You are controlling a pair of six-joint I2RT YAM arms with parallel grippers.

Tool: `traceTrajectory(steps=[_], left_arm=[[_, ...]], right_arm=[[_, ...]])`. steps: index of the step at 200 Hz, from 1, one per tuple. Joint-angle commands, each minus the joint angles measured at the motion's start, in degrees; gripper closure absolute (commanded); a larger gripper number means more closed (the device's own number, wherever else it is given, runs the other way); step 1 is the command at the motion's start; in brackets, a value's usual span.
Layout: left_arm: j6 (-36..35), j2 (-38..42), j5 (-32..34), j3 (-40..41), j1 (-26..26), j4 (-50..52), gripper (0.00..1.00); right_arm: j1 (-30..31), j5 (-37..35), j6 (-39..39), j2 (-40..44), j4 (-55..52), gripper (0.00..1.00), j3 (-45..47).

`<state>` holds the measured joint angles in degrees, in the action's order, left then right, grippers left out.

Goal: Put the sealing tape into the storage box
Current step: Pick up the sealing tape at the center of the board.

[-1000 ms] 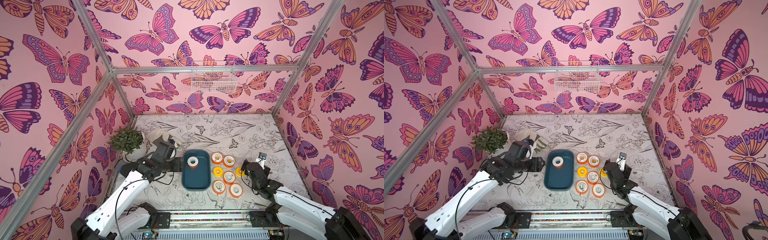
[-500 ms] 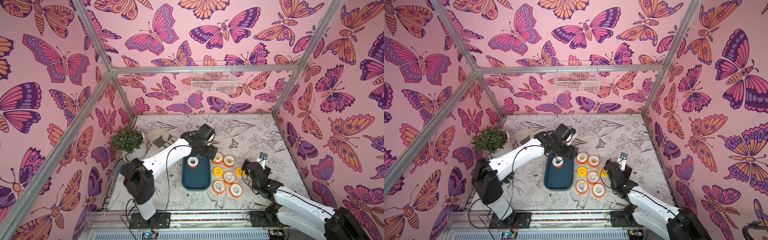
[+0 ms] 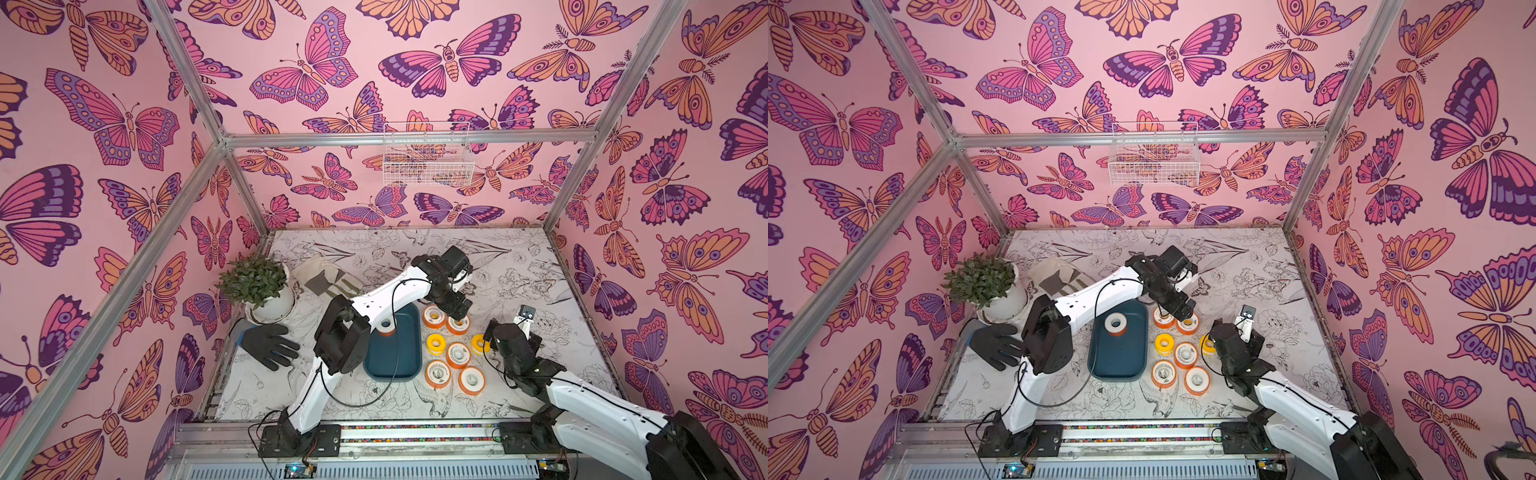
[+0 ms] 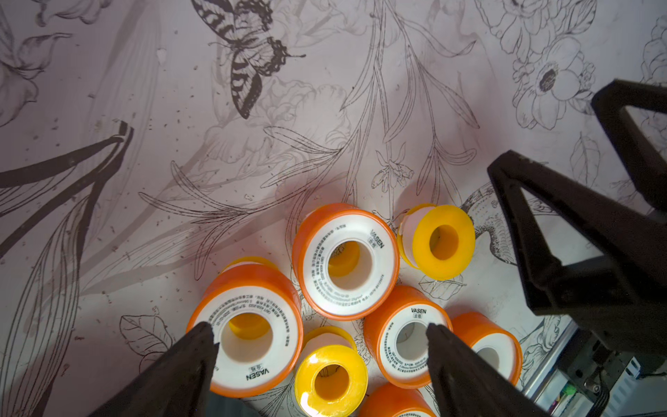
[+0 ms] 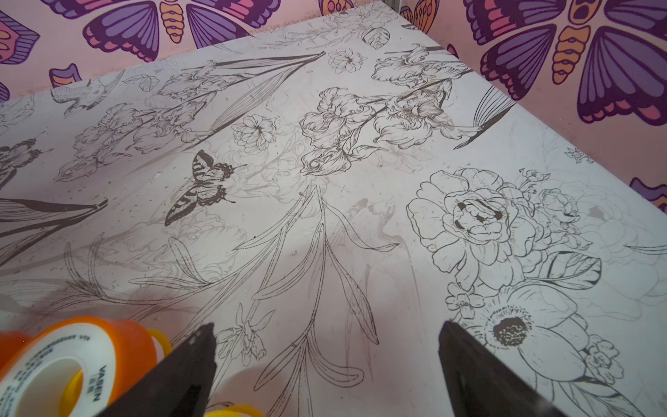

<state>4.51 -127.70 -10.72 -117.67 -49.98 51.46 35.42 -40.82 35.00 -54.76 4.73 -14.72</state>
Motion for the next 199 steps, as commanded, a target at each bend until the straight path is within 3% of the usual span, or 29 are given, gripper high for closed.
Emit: traceTrajectory(steps=[1, 58, 199], left_arm=[[-2.97, -2.96, 0.37, -3.62, -0.9, 4.56, 0.03], [-5.6, -9.23, 2.53, -10.57, -3.14, 7.9, 0.02], [-6.44, -14.68, 5.92, -14.36, -5.7, 8.95, 0.03]], right_arm=[[-0.46, 0.04, 1.3, -0.2, -1.21, 0.01, -0.75], [-0.7, 0.31, 1.47, -0.37, -1.47, 0.01, -0.93], [-1.3, 1.22, 1.82, -1.05, -1.3, 0.01, -1.01]])
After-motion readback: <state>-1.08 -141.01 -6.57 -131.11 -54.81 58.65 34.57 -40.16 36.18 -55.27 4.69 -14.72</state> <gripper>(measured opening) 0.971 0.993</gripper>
